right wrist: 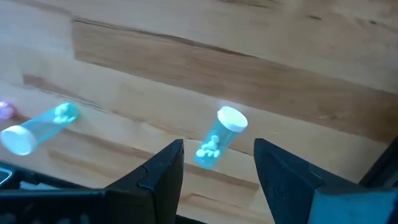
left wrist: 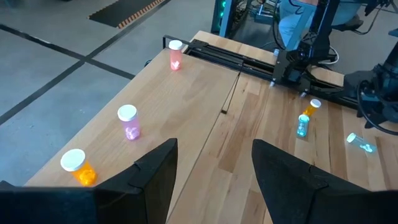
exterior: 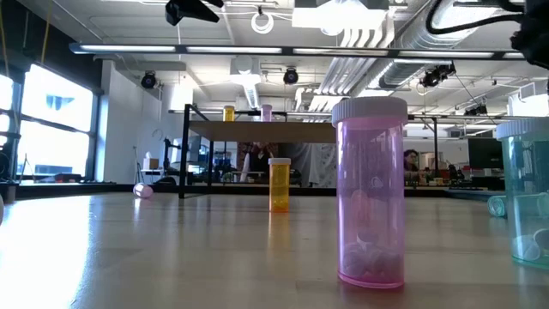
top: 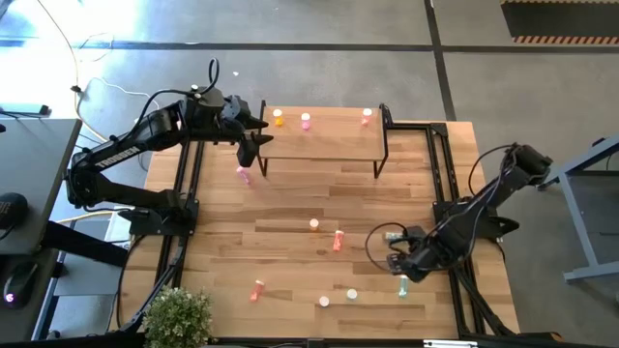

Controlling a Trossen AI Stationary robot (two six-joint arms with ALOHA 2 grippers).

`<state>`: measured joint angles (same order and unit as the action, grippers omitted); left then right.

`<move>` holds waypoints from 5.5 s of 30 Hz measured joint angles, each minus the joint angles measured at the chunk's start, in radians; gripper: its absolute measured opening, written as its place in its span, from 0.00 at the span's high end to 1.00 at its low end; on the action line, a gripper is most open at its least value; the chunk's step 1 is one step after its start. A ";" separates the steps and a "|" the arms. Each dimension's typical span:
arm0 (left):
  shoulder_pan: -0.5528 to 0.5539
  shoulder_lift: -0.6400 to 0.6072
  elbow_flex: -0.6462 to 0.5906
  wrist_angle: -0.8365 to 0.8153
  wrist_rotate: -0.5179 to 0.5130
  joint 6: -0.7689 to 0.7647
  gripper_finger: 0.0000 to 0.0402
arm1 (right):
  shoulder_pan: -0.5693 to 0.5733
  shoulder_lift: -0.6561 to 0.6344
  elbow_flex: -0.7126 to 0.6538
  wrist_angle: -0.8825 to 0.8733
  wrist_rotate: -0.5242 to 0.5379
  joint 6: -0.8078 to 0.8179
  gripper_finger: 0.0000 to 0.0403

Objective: Pick and place medicine bottles onto shelf by color
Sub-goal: Put the bottom right blue medicine bottle on the shelf

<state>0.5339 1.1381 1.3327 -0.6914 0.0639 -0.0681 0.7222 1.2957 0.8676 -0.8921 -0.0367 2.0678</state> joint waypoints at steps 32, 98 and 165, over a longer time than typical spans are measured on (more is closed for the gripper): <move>0.000 0.000 0.000 0.000 0.000 -0.008 0.51 | 0.092 0.289 0.000 0.131 -0.007 0.247 0.54; 0.037 0.000 0.000 0.010 -0.034 0.065 0.51 | -0.086 0.102 0.001 0.333 1.092 -0.577 0.78; 0.037 0.001 0.000 0.166 -0.146 0.177 0.51 | -1.121 0.321 0.001 1.470 0.490 -1.847 0.78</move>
<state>0.5708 1.1389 1.3327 -0.5251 -0.0817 0.1089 -0.3992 1.6169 0.8688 0.5780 0.4534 0.2208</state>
